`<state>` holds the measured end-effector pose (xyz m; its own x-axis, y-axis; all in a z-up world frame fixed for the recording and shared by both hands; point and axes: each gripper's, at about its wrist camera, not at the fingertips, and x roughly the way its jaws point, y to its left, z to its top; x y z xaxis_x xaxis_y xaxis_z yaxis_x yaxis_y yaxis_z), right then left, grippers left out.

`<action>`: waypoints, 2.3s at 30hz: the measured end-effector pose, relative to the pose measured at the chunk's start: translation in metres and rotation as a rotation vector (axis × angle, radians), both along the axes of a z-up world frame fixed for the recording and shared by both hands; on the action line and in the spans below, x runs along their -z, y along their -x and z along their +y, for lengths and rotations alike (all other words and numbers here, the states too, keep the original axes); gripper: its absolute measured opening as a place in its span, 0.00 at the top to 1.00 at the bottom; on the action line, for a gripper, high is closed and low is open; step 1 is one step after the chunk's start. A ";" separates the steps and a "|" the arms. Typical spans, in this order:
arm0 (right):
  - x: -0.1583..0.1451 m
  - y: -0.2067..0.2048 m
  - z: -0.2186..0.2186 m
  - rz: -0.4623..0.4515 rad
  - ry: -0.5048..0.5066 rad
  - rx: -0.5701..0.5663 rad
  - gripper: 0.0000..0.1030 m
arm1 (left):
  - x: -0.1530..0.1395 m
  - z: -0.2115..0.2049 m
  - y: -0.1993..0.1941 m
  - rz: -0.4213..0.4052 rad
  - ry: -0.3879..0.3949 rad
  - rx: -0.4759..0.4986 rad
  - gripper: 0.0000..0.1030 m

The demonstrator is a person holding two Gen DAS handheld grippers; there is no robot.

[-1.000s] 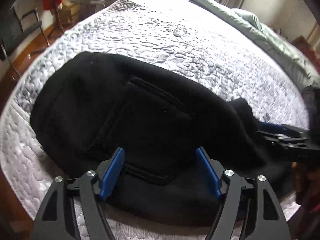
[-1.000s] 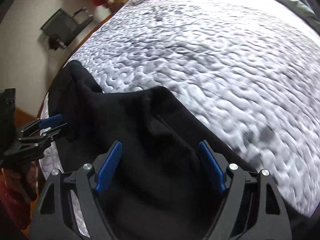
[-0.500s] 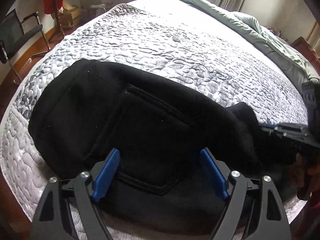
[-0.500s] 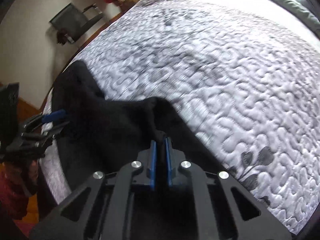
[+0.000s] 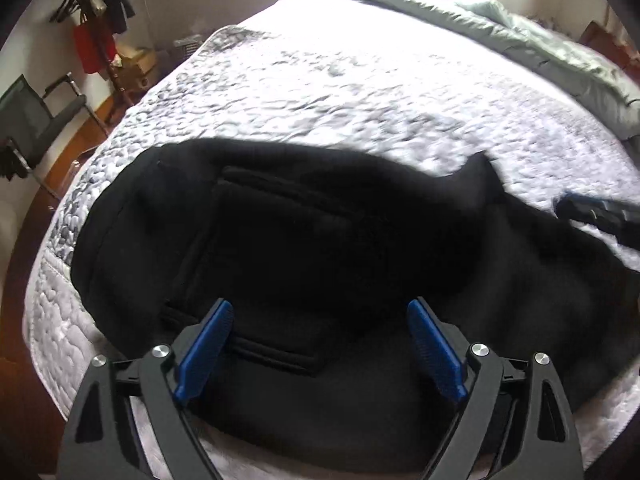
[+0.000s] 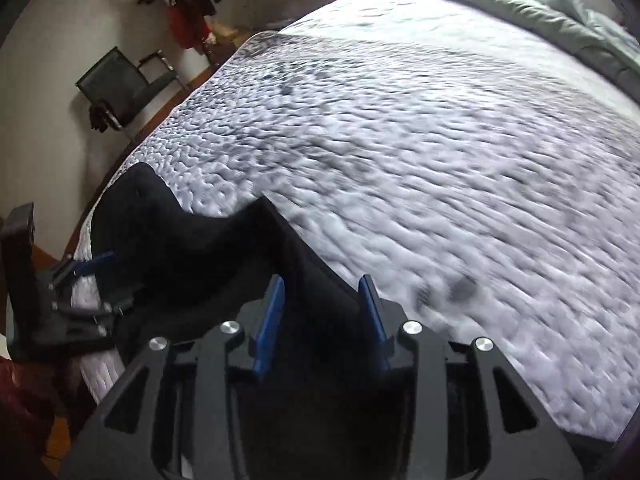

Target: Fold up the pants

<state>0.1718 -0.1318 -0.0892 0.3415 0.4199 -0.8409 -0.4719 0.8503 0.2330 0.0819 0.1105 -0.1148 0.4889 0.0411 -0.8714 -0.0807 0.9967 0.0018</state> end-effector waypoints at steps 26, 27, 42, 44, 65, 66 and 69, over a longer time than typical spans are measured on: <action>-0.003 0.162 -0.364 0.100 -0.033 0.801 0.47 | 0.010 -0.143 0.025 0.081 0.059 0.264 0.04; -0.001 0.172 -0.389 0.107 -0.039 0.865 0.47 | 0.012 -0.150 0.026 0.085 0.054 0.278 0.04; 0.025 0.187 -0.483 0.117 -0.092 0.962 0.48 | 0.028 -0.193 0.030 0.116 0.006 0.300 0.04; 0.026 0.173 -0.480 0.126 -0.059 0.930 0.49 | 0.028 -0.193 0.029 0.121 0.013 0.292 0.04; 0.028 0.131 -0.441 0.112 0.070 0.674 0.86 | 0.031 -0.190 0.029 0.143 0.034 0.280 0.04; 0.023 0.132 -0.441 0.096 0.050 0.674 0.90 | 0.031 -0.190 0.028 0.143 0.034 0.275 0.04; 0.007 0.137 -0.447 0.045 0.011 0.691 0.94 | 0.026 -0.189 0.028 0.132 0.065 0.264 0.04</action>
<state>0.0351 -0.5784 -0.0959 0.4922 0.1102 -0.8635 0.1891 0.9547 0.2297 0.0538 -0.0787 -0.1412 0.3580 -0.1302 -0.9246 0.1778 0.9816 -0.0694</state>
